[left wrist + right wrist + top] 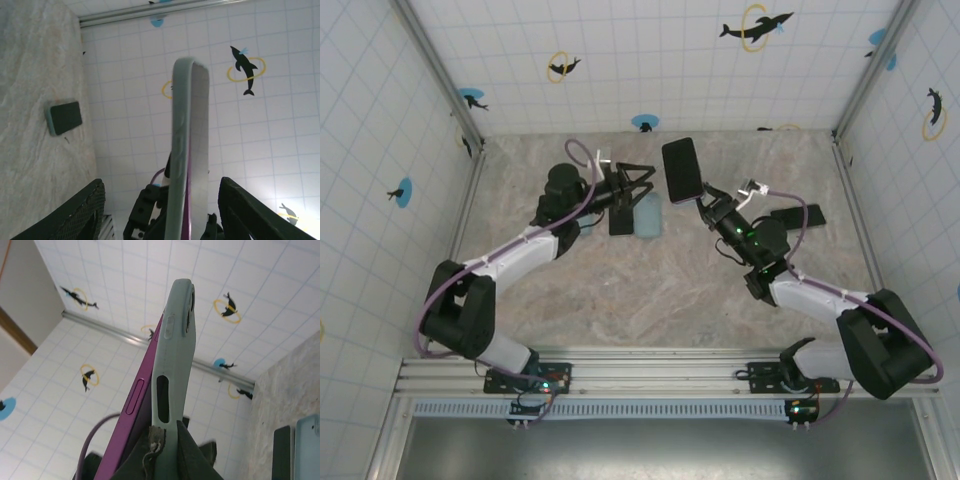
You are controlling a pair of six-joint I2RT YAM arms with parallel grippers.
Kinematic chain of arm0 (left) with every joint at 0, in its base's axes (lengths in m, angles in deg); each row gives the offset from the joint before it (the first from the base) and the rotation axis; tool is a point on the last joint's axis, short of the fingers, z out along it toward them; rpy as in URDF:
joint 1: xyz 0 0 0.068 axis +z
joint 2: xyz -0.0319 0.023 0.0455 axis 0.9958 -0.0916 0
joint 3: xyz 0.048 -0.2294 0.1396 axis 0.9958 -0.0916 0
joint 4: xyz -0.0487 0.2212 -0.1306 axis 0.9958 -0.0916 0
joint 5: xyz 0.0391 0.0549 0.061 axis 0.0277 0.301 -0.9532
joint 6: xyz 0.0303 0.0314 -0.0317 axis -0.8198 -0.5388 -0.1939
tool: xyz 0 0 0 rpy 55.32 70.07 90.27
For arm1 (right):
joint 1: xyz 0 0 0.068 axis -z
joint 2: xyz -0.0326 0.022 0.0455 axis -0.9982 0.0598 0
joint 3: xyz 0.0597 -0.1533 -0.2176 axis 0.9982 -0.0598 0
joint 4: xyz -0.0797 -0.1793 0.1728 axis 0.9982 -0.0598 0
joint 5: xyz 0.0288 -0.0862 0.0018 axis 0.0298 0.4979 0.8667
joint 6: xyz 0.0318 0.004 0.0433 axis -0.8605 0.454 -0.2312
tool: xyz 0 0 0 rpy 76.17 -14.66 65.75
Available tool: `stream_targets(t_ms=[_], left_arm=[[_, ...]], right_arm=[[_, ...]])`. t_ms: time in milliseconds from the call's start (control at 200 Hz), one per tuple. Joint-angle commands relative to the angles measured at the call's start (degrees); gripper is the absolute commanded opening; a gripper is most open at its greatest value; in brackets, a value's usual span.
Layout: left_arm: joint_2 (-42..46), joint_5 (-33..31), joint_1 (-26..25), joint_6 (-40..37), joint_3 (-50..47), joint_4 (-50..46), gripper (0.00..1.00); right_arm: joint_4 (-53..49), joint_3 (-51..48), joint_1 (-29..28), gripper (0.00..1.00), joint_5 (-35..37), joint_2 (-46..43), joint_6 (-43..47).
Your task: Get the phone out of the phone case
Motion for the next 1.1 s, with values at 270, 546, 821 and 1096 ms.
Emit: stream_targets(t_ms=[270, 546, 821, 1096], left_arm=[[6.7, -18.0, -10.3, 9.8, -3.7, 3.9, 0.59], [4.8, -19.9, -13.9, 12.9, -3.1, 4.5, 0.58], [2.9, -23.1, -15.9, 14.6, -3.9, 7.4, 0.56], [0.2, -24.0, -15.8, 15.6, -2.5, 10.1, 0.53]], right_arm=[[7.4, 2.0, -4.8, 0.03, 15.2, 4.1, 4.7], [11.0, 2.4, -5.8, 0.02, 17.1, 6.2, 5.2], [12.4, 2.4, -6.2, 0.02, 17.4, 6.7, 6.3], [12.9, 1.5, -6.5, 0.02, 16.7, 6.5, 6.2]])
